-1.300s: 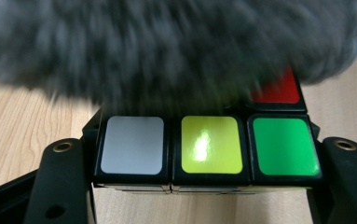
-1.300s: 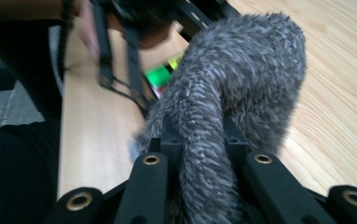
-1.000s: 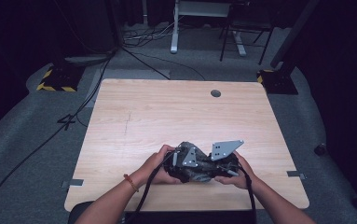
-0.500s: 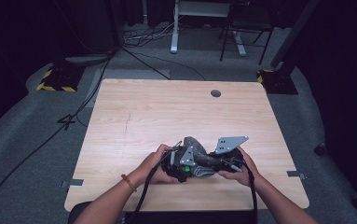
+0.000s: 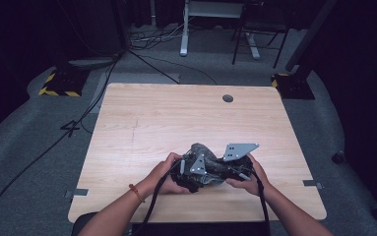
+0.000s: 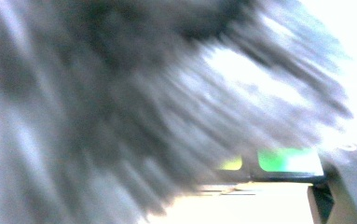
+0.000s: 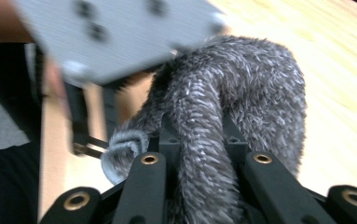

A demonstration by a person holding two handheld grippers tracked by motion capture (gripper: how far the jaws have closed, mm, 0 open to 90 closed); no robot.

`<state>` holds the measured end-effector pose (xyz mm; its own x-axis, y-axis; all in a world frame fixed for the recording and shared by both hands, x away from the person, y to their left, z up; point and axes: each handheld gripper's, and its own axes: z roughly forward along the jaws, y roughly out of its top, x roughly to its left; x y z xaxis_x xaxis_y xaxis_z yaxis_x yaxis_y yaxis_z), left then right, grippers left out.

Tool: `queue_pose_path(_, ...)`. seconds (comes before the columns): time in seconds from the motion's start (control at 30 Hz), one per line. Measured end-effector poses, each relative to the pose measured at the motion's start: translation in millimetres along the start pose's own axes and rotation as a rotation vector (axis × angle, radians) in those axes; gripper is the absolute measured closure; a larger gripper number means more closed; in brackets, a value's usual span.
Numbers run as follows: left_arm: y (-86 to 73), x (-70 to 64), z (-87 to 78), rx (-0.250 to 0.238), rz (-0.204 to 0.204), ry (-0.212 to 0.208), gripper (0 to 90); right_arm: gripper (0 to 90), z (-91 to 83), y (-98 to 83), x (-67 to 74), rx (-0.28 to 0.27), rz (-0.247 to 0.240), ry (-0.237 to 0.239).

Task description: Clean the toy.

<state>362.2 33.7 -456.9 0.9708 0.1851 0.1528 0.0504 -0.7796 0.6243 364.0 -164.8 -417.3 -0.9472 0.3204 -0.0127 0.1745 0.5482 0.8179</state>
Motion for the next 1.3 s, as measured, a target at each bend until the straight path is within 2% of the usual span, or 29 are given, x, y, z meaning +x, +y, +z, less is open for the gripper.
queue_pose_path(0.13,-1.5,0.7,-4.7,-0.006,0.002,0.006,34.0,76.9,-8.9,-9.2,-8.3,0.016,0.026,-0.011)
queue_pose_path(0.2,-0.8,1.2,-4.9,-0.003,0.008,0.007,33.9,76.9,-12.6,-12.8,-9.9,0.020,0.031,0.002)
queue_pose_path(0.33,3.5,-2.0,0.9,0.002,0.015,0.001,33.9,76.8,-10.2,-8.5,-2.2,0.005,0.025,0.053)
queue_pose_path(0.43,4.9,-3.1,2.9,0.001,0.018,-0.008,33.9,76.5,-3.3,0.4,9.2,0.002,-0.008,0.061)
queue_pose_path(0.5,4.0,-2.2,1.7,-0.002,0.010,0.001,33.9,76.5,0.0,3.9,11.5,0.000,-0.028,0.037)
queue_pose_path(0.57,3.2,-0.9,-0.7,-0.004,0.010,0.006,34.0,76.6,1.0,4.1,8.5,-0.010,-0.010,0.014)
queue_pose_path(0.67,2.4,-0.4,-2.9,-0.005,0.006,0.006,34.0,76.8,-2.2,1.5,1.9,-0.009,-0.011,-0.038)
queue_pose_path(0.8,1.4,0.5,-7.7,-0.019,0.011,0.010,33.9,76.8,-13.2,-10.5,-10.4,-0.008,0.025,-0.059)
queue_pose_path(0.97,-2.4,6.5,-17.8,-0.071,-0.023,0.019,33.9,76.9,-20.0,-27.0,-24.4,0.015,0.054,-0.067)
queue_pose_path(1.03,-4.2,8.4,-21.5,-0.096,-0.034,0.013,33.9,76.9,-16.7,-30.8,-29.5,0.020,0.078,-0.048)
queue_pose_path(1.07,-4.7,8.0,-22.0,-0.092,-0.038,0.014,33.9,76.9,-14.8,-31.9,-30.2,0.021,0.082,-0.040)
queue_pose_path(1.1,-4.7,7.8,-21.8,-0.089,-0.035,0.019,33.9,76.9,-13.6,-32.3,-30.1,0.012,0.082,-0.021)
queue_pose_path(1.2,-4.5,7.4,-21.1,-0.106,-0.032,-0.002,33.9,76.9,-12.4,-30.5,-26.0,-0.016,0.072,0.037)
queue_pose_path(1.3,-3.2,5.3,-18.3,-0.098,-0.019,-0.003,33.8,77.3,-12.3,-30.4,-22.0,-0.035,0.062,0.092)
